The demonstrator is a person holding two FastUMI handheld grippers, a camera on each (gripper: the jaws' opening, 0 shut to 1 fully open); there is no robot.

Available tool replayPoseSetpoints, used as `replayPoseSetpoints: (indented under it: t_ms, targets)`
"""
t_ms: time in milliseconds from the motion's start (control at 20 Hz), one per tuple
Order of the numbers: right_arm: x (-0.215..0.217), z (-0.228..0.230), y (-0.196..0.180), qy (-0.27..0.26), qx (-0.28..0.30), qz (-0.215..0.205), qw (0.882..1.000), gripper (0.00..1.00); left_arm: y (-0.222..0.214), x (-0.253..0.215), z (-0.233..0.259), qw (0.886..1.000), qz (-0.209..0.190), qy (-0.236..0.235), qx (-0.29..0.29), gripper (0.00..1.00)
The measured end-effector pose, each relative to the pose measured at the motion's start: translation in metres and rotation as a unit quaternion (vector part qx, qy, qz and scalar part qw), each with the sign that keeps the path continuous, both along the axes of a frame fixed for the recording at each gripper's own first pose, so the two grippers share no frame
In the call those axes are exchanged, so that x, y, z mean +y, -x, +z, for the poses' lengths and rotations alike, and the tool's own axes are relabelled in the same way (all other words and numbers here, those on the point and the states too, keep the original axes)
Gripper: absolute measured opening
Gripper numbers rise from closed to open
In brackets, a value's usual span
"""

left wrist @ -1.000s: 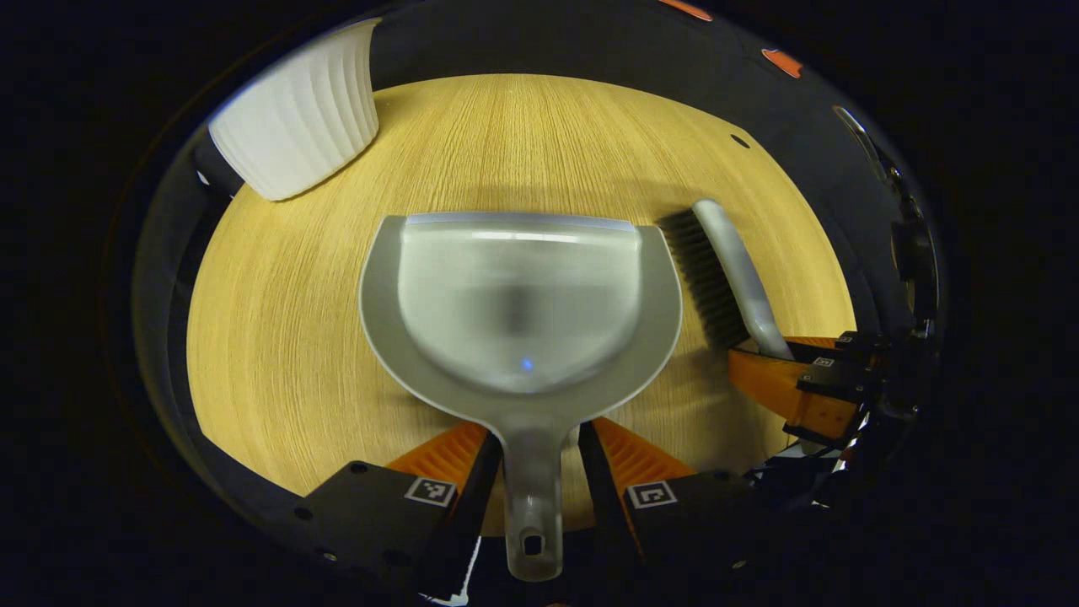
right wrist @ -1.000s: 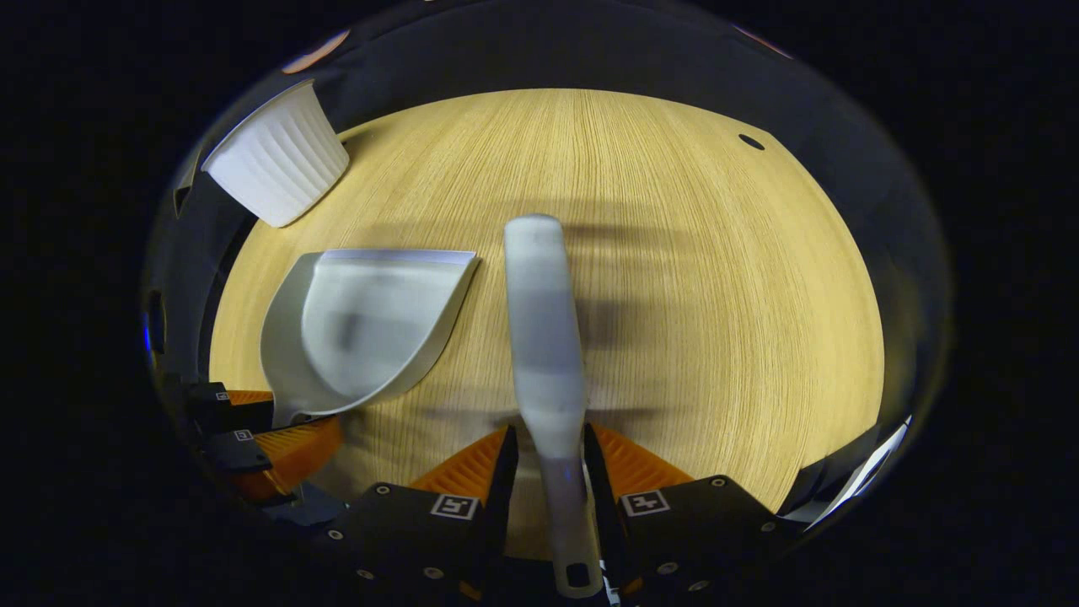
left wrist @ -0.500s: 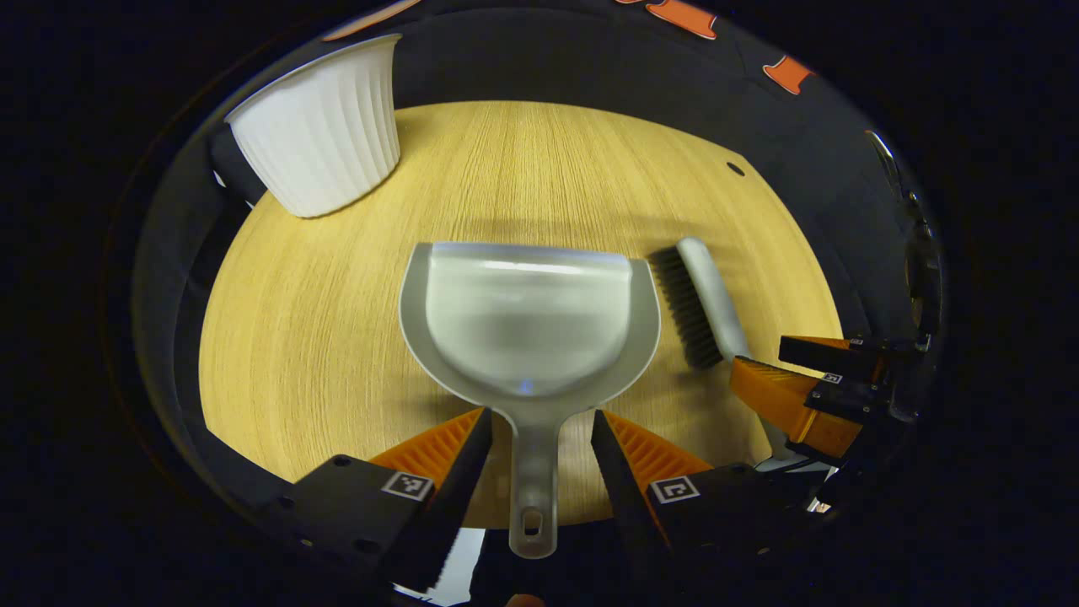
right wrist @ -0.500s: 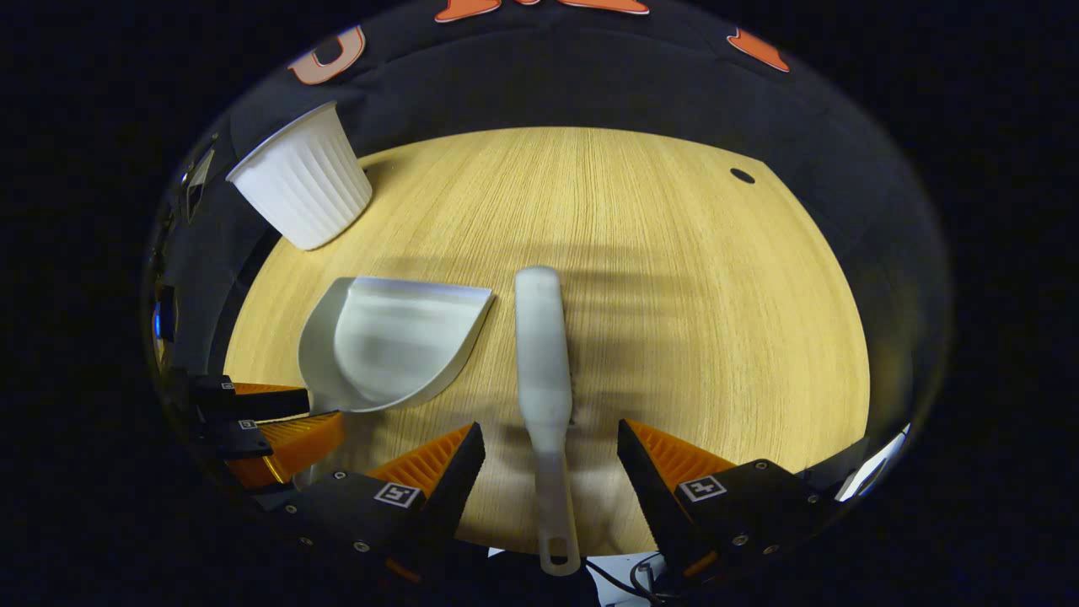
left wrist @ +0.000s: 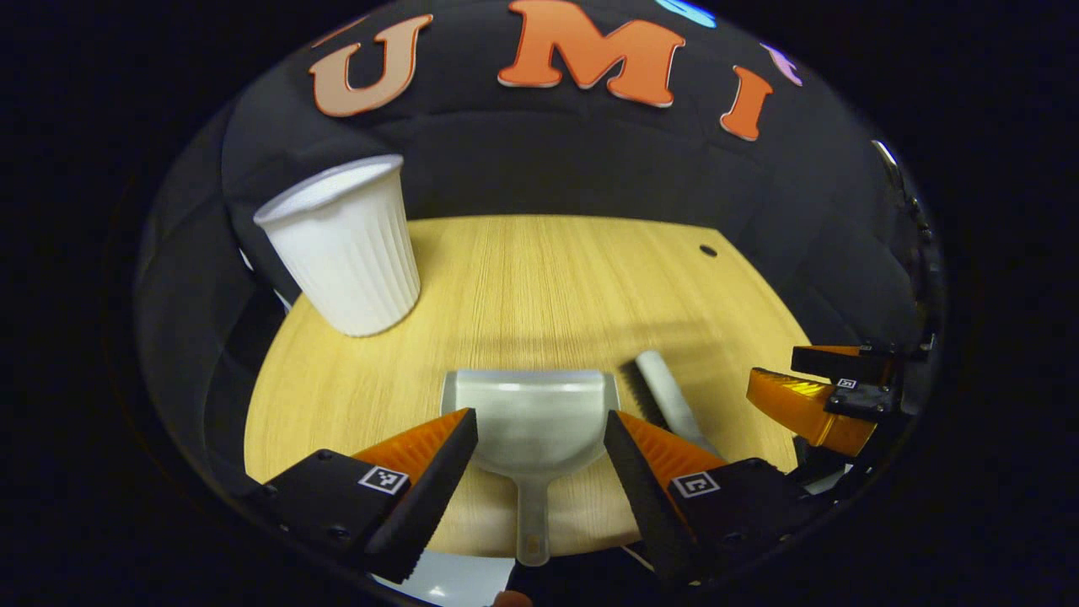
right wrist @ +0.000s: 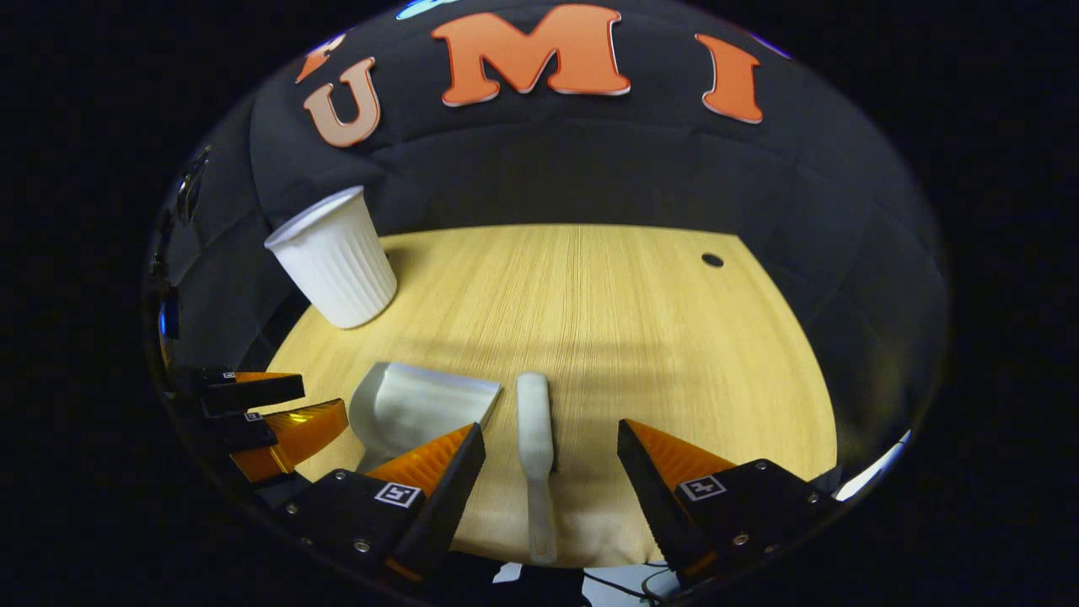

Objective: Pick up the small broom and dustpan from the desktop, sweep the trash into the dustpan with the broom, and then empty the trash into the garbage bin.

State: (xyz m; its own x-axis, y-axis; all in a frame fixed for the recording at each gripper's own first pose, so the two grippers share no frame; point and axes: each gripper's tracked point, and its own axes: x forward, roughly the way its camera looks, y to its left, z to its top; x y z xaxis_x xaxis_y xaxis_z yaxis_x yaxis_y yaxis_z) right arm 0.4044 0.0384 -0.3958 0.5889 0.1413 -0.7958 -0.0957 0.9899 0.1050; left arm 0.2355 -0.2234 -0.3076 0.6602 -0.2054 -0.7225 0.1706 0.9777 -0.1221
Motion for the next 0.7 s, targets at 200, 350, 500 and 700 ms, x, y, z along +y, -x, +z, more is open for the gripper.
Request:
replayPoseSetpoints:
  t_ms: [200, 350, 500, 700]
  targets:
    - [-0.02, 0.061, -0.015, 0.007, -0.107, -0.008, 0.994, 0.95, -0.01, 0.02, 0.025, 0.992, 0.014, -0.003, -0.124, 0.98]
    - [-0.027, 0.11, -0.021, -0.009, -0.151, -0.018, 0.988, 0.95, -0.011, 0.032, 0.048, 0.981, 0.024, 0.003, -0.195, 0.96]
    - [-0.029, 0.168, -0.029, -0.017, -0.209, -0.027, 0.977, 0.94, -0.011, 0.032, 0.057, 0.969, 0.036, 0.01, -0.244, 0.96]
    - [-0.031, 0.236, -0.027, -0.002, -0.306, -0.022, 0.952, 0.94, -0.003, 0.031, 0.097, 0.944, 0.056, 0.012, -0.324, 0.95]
